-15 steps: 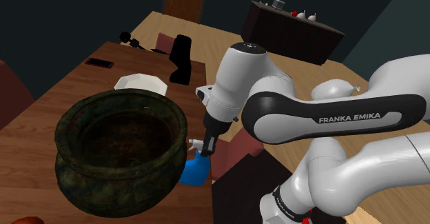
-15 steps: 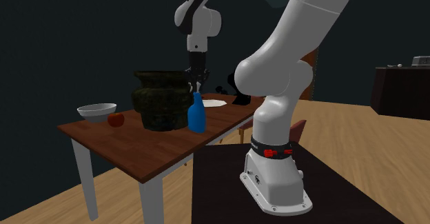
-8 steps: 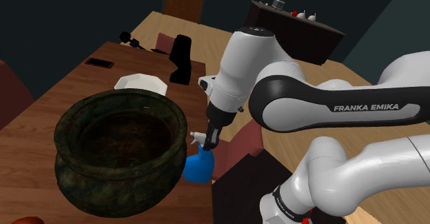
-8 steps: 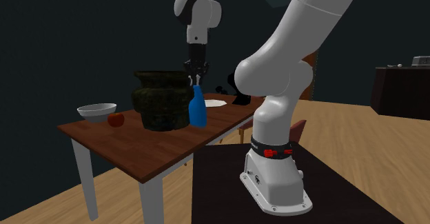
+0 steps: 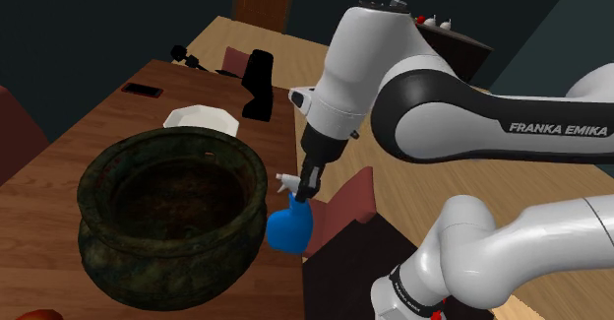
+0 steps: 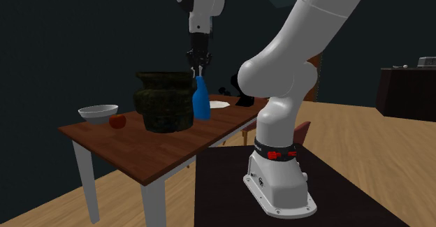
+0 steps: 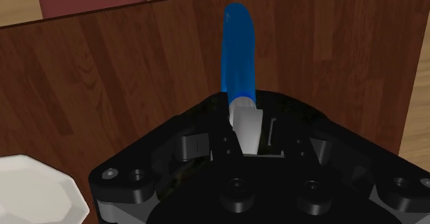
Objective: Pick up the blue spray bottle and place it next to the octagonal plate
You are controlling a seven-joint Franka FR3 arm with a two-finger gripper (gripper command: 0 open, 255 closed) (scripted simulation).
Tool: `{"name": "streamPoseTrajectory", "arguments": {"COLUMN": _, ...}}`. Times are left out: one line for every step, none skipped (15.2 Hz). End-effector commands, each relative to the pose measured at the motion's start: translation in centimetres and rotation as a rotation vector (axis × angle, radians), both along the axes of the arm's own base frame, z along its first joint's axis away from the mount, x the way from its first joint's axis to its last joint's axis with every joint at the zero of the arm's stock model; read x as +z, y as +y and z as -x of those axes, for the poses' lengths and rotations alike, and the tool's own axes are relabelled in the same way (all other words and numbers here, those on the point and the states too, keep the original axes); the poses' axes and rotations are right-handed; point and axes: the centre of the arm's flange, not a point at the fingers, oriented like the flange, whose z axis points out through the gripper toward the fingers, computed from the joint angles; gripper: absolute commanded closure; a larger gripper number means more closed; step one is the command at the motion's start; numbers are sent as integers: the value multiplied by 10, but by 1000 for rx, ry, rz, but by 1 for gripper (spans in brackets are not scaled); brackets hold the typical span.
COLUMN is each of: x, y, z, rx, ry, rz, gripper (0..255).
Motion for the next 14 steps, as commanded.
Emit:
{"name": "streamPoseTrajectory", "arguments": {"x": 10, "y": 0, "z": -1, "rx": 0, "ry": 0, "rz": 0, "gripper": 255}}
{"name": "streamPoseTrajectory", "arguments": {"x": 15, "y": 0, "z": -1, "rx": 0, "ry": 0, "rz": 0, "gripper": 255}}
{"name": "streamPoseTrajectory", "arguments": {"x": 21, "y": 0, "z": -1, "rx": 0, "ry": 0, "rz": 0, "gripper": 255}}
{"name": "streamPoseTrajectory", "arguments": {"x": 26, "y": 0, "z": -1, "rx": 0, "ry": 0, "rz": 0, "gripper": 255}}
{"name": "streamPoseTrajectory", "arguments": {"x": 31, "y": 0, "z": -1, "rx": 0, "ry": 0, "rz": 0, "gripper": 255}}
{"name": "streamPoseTrajectory", "arguments": {"x": 36, "y": 0, "z": -1, "rx": 0, "ry": 0, "rz": 0, "gripper": 255}}
{"name": "streamPoseTrajectory", "arguments": {"x": 42, "y": 0, "z": -1, "rx": 0, "ry": 0, "rz": 0, "gripper": 255}}
{"name": "streamPoseTrajectory", "arguments": {"x": 47, "y": 0, "z": -1, "rx": 0, "ry": 0, "rz": 0, "gripper": 255}}
{"name": "streamPoseTrajectory", "arguments": {"x": 52, "y": 0, "z": -1, "rx": 0, "ry": 0, "rz": 0, "gripper": 255}}
{"name": "streamPoseTrajectory", "arguments": {"x": 58, "y": 0, "z": -1, "rx": 0, "ry": 0, "rz": 0, "gripper": 255}}
{"name": "streamPoseTrajectory", "arguments": {"x": 63, "y": 0, "z": -1, "rx": 0, "ry": 0, "rz": 0, "gripper": 255}}
{"name": "streamPoseTrajectory", "arguments": {"x": 68, "y": 0, "z": -1, "rx": 0, "ry": 0, "rz": 0, "gripper": 255}}
{"name": "streamPoseTrajectory", "arguments": {"x": 73, "y": 0, "z": -1, "rx": 0, "ry": 0, "rz": 0, "gripper": 255}}
{"name": "streamPoseTrajectory", "arguments": {"x": 79, "y": 0, "z": -1, "rx": 0, "ry": 0, "rz": 0, "gripper": 255}}
